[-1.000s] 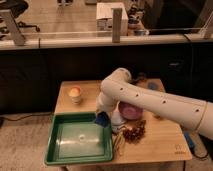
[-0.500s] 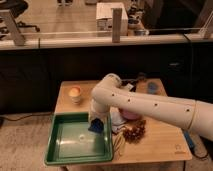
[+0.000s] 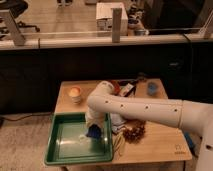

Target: Wipe tray with sponge

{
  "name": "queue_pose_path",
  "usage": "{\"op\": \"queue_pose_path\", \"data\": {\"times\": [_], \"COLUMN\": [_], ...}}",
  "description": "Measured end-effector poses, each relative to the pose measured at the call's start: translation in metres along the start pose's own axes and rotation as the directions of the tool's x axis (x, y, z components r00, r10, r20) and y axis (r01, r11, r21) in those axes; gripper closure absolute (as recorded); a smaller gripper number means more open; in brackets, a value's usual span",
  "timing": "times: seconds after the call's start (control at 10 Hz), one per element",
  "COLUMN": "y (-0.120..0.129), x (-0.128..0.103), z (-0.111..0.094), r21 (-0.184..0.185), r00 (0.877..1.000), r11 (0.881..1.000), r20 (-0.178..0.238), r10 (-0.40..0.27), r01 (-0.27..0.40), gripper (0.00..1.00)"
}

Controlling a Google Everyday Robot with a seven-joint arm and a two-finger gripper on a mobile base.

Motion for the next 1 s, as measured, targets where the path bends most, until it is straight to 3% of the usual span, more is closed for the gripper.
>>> {"op": "queue_pose_path", "data": {"times": [0.6,1.0], "y": [0.002,0.004], "x": [-0.004,0.007], "z": [0.043,0.046], "r21": [-0.019,-0.01], "r00": [0.999,0.998], "r11": [0.999,0.998], "r20": [0.034,0.027], "r10": [0.029,0.064], "r01": [-0.028,-0.064], "gripper": [0.96,0.96]}}
